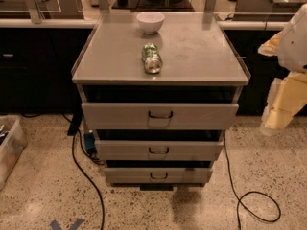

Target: Open middle drawer

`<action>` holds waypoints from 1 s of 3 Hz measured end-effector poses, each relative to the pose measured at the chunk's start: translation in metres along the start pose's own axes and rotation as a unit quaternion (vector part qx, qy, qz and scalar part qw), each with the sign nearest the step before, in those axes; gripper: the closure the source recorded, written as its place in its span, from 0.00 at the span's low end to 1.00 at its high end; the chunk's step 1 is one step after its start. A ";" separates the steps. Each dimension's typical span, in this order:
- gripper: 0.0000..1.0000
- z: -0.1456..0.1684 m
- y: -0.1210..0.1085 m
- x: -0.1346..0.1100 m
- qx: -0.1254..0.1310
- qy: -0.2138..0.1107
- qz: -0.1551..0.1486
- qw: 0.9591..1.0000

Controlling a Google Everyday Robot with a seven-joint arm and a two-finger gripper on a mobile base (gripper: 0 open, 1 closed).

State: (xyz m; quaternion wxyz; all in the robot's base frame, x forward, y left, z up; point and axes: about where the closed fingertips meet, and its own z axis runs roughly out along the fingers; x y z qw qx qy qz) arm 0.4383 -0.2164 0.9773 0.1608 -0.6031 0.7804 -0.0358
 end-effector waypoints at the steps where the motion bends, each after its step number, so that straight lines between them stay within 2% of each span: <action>1: 0.00 0.000 0.000 0.000 0.000 0.000 0.000 1.000; 2: 0.00 0.003 -0.001 0.000 0.003 -0.008 0.005 1.000; 3: 0.00 0.053 0.003 0.015 -0.028 -0.046 0.060 0.997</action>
Offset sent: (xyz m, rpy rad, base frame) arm 0.0034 -0.0012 -0.0118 0.0377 -0.0008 -0.0122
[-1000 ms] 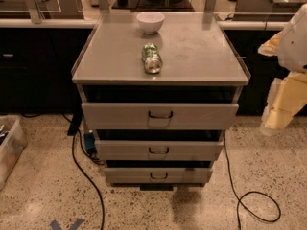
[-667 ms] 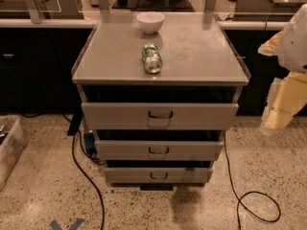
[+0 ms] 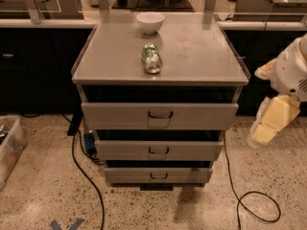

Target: Open middle drawer

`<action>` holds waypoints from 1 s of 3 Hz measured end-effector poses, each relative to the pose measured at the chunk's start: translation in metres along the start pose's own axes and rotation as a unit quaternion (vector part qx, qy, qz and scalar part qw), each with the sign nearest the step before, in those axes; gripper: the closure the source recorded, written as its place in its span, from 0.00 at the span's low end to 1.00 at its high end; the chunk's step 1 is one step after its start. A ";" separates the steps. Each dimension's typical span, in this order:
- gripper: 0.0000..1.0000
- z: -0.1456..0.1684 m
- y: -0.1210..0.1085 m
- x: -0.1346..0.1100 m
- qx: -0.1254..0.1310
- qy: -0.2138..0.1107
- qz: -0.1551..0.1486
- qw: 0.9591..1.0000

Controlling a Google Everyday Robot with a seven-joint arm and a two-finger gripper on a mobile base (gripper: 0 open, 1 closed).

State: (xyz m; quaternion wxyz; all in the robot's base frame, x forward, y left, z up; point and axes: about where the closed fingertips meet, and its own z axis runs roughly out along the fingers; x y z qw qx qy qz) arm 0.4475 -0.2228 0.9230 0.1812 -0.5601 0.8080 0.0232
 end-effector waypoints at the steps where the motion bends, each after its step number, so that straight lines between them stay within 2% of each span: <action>1: 0.00 0.069 0.005 0.022 -0.027 -0.027 0.068 0.997; 2: 0.00 0.069 0.005 0.022 -0.027 -0.027 0.068 0.997; 3: 0.00 0.076 0.006 0.021 -0.030 -0.061 0.057 0.996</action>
Offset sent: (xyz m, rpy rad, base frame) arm 0.0048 -0.0018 -0.0570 0.0880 0.0550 -0.0848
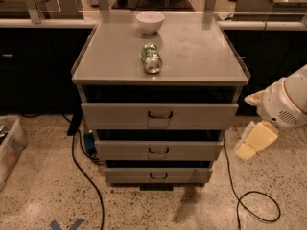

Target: Open middle drawer

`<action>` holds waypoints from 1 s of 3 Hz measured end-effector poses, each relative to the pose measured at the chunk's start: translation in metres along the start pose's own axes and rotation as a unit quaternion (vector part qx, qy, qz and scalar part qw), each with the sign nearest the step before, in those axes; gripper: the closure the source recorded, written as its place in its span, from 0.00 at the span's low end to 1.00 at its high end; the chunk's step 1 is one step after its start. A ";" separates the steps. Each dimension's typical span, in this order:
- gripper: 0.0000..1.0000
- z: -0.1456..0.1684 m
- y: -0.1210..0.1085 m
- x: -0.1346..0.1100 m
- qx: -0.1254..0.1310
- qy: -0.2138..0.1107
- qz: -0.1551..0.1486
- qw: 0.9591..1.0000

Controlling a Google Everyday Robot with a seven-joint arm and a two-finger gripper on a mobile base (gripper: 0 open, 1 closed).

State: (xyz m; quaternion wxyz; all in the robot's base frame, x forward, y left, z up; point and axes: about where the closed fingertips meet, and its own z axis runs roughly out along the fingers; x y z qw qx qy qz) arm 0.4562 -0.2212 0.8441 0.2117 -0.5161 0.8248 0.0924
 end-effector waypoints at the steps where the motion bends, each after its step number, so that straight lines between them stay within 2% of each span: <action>1: 0.00 0.043 -0.006 -0.006 -0.020 -0.060 0.001 0.998; 2: 0.00 0.043 -0.006 -0.006 -0.020 -0.060 0.001 0.998; 3: 0.00 0.058 -0.004 -0.003 -0.026 -0.056 0.010 0.998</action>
Offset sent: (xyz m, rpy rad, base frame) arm 0.0115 0.0137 -0.0274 0.0940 -0.0117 0.0211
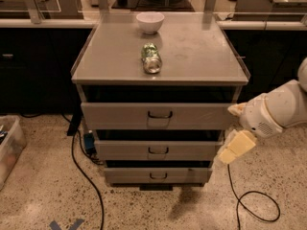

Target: Open middle drawer

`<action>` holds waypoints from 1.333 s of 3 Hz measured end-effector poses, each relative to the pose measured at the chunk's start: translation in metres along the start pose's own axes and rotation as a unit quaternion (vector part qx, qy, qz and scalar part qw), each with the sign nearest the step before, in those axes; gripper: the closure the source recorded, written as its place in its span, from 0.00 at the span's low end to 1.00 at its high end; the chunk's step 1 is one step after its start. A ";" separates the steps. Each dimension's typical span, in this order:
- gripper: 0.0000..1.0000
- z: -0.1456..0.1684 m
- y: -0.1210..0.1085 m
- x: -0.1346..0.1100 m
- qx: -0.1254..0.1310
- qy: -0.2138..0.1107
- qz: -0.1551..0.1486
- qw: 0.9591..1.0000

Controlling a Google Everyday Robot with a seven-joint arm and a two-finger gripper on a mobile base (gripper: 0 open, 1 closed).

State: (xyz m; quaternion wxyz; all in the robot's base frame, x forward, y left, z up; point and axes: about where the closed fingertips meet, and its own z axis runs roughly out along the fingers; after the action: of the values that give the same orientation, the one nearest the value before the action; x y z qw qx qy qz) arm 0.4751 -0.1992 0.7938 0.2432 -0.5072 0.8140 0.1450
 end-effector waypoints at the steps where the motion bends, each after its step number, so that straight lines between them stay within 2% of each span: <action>1: 0.00 0.037 0.004 0.012 0.003 -0.005 0.032 0.999; 2: 0.00 0.070 0.003 0.023 0.035 -0.021 0.087 0.995; 3: 0.00 0.069 -0.013 0.016 0.068 -0.036 0.089 0.993; 4: 0.00 0.069 -0.013 0.016 0.068 -0.036 0.089 0.993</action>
Offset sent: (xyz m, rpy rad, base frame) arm 0.0312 0.0168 -0.1090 0.1027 -0.0616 -0.3994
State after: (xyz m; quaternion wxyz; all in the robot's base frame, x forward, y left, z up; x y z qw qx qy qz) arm 0.4982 -0.1840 0.7276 0.2927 -0.4098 0.8542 0.1289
